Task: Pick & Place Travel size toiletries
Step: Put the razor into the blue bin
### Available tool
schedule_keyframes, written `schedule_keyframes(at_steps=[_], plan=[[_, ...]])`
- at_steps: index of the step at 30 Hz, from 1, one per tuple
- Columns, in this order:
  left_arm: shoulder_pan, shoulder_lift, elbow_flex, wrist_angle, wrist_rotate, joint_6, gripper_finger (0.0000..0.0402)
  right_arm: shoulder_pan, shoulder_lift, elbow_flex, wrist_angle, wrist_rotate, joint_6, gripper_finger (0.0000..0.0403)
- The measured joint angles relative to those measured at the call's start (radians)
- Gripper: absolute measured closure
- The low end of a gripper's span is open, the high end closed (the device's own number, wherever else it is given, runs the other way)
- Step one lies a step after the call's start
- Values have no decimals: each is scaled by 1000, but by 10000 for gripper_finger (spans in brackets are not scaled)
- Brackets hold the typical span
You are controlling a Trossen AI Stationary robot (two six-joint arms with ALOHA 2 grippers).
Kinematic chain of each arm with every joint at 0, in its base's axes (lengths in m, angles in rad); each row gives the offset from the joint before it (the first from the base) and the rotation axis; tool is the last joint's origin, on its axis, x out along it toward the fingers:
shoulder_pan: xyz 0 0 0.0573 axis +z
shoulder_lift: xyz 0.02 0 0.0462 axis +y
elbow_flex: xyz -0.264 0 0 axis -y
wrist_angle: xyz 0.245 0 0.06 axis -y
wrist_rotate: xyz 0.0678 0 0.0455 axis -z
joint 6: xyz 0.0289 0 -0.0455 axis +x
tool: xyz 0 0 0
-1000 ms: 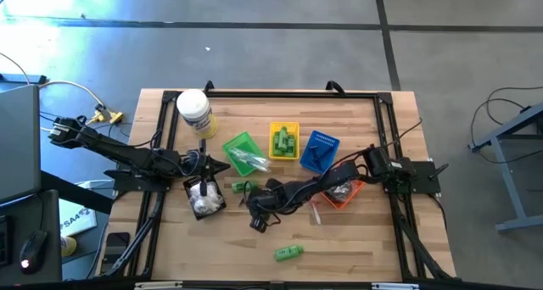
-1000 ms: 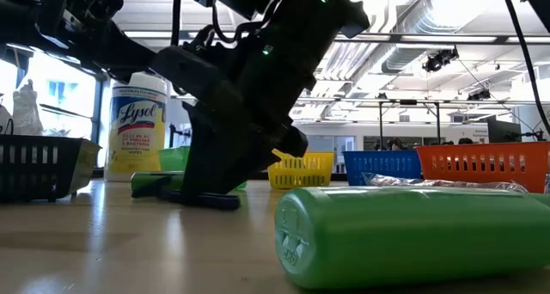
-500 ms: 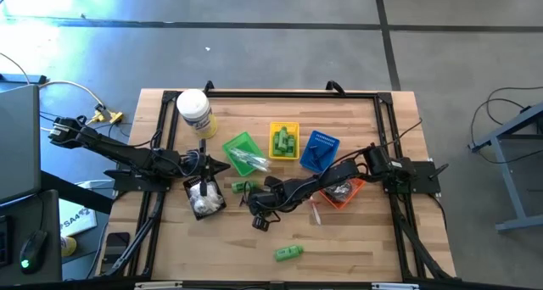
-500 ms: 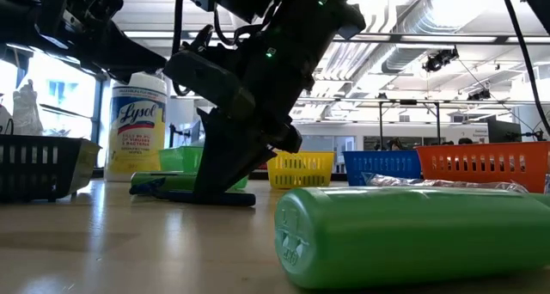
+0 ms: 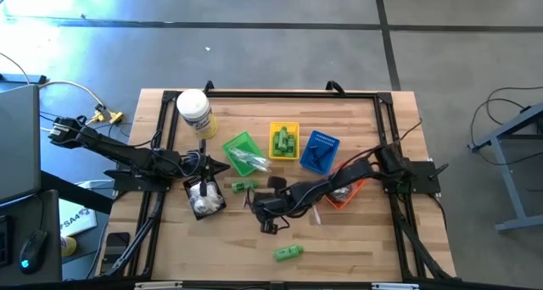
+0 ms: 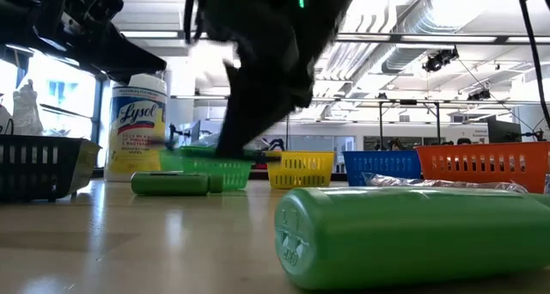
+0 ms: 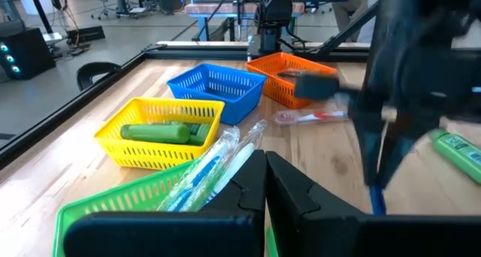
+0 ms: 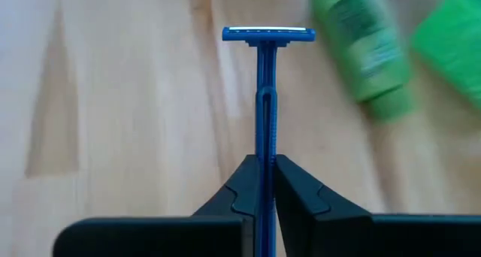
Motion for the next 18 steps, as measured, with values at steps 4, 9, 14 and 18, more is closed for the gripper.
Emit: schedule_keyframes(at_steps=[4,9,14,18], plan=[[0,0,0,-5,0,0,400,16,-41,0,-21,65,-23,387],[0,0,0,-12,0,0,400,44,-133,-15,-36,162,-46,388],[0,-2,-1,-35,0,6,400,83,-313,-122,-15,260,-76,389],[0,-2,-1,-40,0,15,400,112,-518,-264,119,280,-142,389]])
